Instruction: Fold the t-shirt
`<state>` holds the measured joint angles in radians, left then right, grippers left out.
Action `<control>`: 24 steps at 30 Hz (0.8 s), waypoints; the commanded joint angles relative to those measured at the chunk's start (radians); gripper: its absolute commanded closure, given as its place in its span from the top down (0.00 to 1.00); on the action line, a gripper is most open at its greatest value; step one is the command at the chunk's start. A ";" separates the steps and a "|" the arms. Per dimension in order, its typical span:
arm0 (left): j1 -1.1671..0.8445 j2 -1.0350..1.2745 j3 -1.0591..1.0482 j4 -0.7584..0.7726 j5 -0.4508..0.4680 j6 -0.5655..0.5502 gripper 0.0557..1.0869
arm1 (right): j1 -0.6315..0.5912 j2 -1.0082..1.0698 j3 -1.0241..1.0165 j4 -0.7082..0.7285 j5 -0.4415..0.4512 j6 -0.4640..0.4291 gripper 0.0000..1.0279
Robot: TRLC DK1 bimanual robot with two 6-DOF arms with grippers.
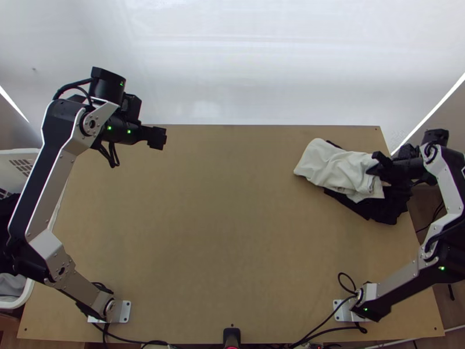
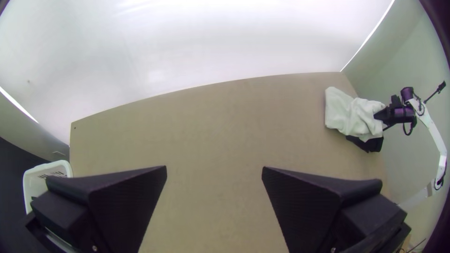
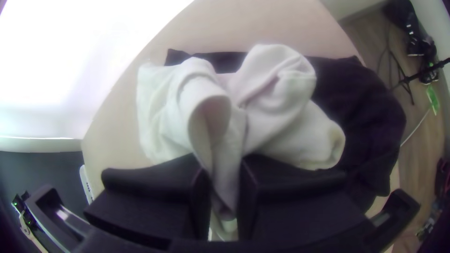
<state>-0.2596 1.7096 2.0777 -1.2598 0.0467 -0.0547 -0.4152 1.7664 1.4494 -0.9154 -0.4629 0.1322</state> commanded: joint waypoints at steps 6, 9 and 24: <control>0.003 -0.001 0.009 -0.001 -0.001 0.006 0.96 | -0.088 0.107 -0.047 0.089 0.141 -0.009 0.06; 0.003 0.001 0.009 -0.003 -0.001 0.006 0.96 | -0.096 0.090 -0.043 0.087 0.191 0.000 0.38; -0.003 0.010 0.007 -0.003 -0.001 0.006 0.96 | 0.038 -0.240 -0.055 0.191 0.406 0.032 0.88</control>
<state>-0.2573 1.7157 2.0853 -1.2629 0.0452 -0.0483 -0.4637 1.6344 1.3949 -0.7918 -0.0956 0.1596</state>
